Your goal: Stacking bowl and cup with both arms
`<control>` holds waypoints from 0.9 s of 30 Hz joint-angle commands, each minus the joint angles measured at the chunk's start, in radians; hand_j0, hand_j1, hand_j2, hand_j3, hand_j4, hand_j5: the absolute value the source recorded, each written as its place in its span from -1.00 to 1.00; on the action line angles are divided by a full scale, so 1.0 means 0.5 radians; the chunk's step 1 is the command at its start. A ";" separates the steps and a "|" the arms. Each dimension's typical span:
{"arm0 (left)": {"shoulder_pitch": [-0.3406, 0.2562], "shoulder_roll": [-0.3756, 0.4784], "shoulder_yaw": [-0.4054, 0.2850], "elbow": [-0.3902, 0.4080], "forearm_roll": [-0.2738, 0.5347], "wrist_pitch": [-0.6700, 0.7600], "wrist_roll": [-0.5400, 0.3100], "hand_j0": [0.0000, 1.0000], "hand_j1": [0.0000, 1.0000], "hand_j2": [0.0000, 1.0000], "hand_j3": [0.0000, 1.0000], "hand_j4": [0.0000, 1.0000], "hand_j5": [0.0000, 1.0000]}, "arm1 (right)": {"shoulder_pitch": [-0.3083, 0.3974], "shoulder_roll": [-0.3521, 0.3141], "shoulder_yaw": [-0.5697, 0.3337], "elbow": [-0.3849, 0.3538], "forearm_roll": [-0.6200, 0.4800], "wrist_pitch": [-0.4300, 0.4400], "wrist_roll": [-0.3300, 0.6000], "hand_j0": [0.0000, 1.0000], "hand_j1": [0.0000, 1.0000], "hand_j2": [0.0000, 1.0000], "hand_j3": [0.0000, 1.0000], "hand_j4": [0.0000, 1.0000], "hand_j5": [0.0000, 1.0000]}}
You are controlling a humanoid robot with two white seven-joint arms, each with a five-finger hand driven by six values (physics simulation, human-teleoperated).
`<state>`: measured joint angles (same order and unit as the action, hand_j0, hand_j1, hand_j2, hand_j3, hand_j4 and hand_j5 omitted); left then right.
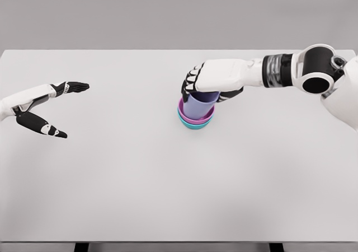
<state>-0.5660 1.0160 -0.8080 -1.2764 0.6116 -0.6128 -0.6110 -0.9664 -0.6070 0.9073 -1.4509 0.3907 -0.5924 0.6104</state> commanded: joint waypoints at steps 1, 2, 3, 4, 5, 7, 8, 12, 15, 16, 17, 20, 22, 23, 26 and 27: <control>0.000 0.002 0.002 -0.003 0.016 0.004 0.000 1.00 1.00 1.00 1.00 1.00 1.00 | 0.000 -0.001 0.002 0.003 -0.011 0.007 0.001 0.23 0.23 0.23 0.23 0.23 0.23; 0.000 0.002 0.002 -0.003 0.016 0.004 0.000 1.00 1.00 1.00 1.00 1.00 1.00 | 0.000 -0.001 0.002 0.003 -0.011 0.007 0.001 0.25 0.25 0.25 0.25 0.25 0.25; 0.000 0.002 0.002 -0.003 0.016 0.004 0.000 1.00 1.00 1.00 1.00 1.00 1.00 | 0.000 -0.004 0.002 0.000 -0.005 0.004 0.001 0.52 0.52 0.52 0.52 0.52 0.52; 0.000 0.002 0.002 -0.003 0.016 0.004 0.000 1.00 1.00 1.00 1.00 1.00 1.00 | 0.000 -0.004 0.002 0.000 0.019 0.001 0.001 0.86 0.86 0.86 0.86 0.86 0.86; 0.000 0.002 0.002 -0.003 0.016 0.004 0.000 1.00 1.00 1.00 1.00 1.00 1.00 | 0.000 -0.004 0.002 -0.003 0.035 0.001 0.001 0.95 0.95 0.95 0.95 0.95 0.95; 0.000 0.002 0.002 -0.003 0.016 0.004 0.000 1.00 1.00 1.00 1.00 1.00 1.00 | 0.000 -0.004 0.002 -0.007 0.035 0.001 0.001 0.96 0.96 0.96 0.96 0.96 0.96; 0.000 0.002 0.002 -0.003 0.016 0.004 0.000 1.00 1.00 1.00 1.00 1.00 1.00 | 0.000 -0.004 0.002 -0.007 0.035 0.001 0.001 0.97 0.97 0.97 0.97 0.97 0.97; 0.000 0.002 0.002 -0.006 0.016 0.004 0.000 1.00 1.00 1.00 1.00 1.00 1.00 | -0.003 -0.004 -0.001 -0.013 0.035 0.001 0.001 0.97 0.97 0.97 0.97 0.97 0.97; 0.000 0.002 0.002 -0.006 0.016 0.004 0.000 1.00 1.00 1.00 1.00 1.00 1.00 | -0.018 -0.019 -0.026 -0.016 0.038 0.001 0.001 0.97 0.97 0.97 0.97 0.97 0.97; 0.000 0.002 0.002 -0.006 0.016 0.004 0.000 1.00 1.00 1.00 1.00 1.00 1.00 | -0.028 -0.032 -0.029 -0.016 0.038 0.001 0.001 0.97 0.97 0.97 0.97 0.97 0.97; 0.000 0.002 0.002 -0.006 0.016 0.004 0.000 1.00 1.00 1.00 1.00 1.00 1.00 | -0.034 -0.047 -0.032 -0.016 0.038 -0.003 0.001 0.97 0.97 0.97 0.97 0.97 0.97; 0.000 0.002 0.002 -0.006 0.016 0.004 0.000 1.00 1.00 1.00 1.00 1.00 1.00 | -0.034 -0.081 -0.219 -0.022 0.022 -0.027 0.001 0.97 0.97 0.97 0.97 0.97 0.97; 0.000 0.002 0.002 -0.006 0.016 0.004 0.000 1.00 1.00 1.00 1.00 1.00 1.00 | -0.028 -0.133 -0.385 -0.028 0.004 -0.033 0.001 0.97 0.97 0.97 0.97 0.97 0.97; 0.000 0.002 0.002 -0.006 0.016 0.004 0.000 1.00 1.00 1.00 1.00 1.00 1.00 | -0.025 -0.139 -0.452 -0.016 -0.030 -0.037 0.001 0.97 0.97 0.97 0.97 0.97 0.97; 0.000 0.002 0.002 -0.006 0.016 0.004 0.000 1.00 1.00 1.00 1.00 1.00 1.00 | 0.006 -0.262 -0.492 0.113 -0.073 -0.037 0.001 0.98 0.98 0.98 0.98 0.98 0.98; 0.000 0.002 0.002 -0.006 0.016 0.004 0.000 1.00 1.00 1.00 1.00 1.00 1.00 | 0.021 -0.283 -0.489 0.248 -0.073 -0.037 0.001 0.98 0.98 0.98 0.98 0.98 0.98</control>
<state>-0.5660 1.0160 -0.8080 -1.2790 0.6116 -0.6128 -0.6110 -0.9526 -0.7180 0.6852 -1.3921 0.3670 -0.6119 0.6113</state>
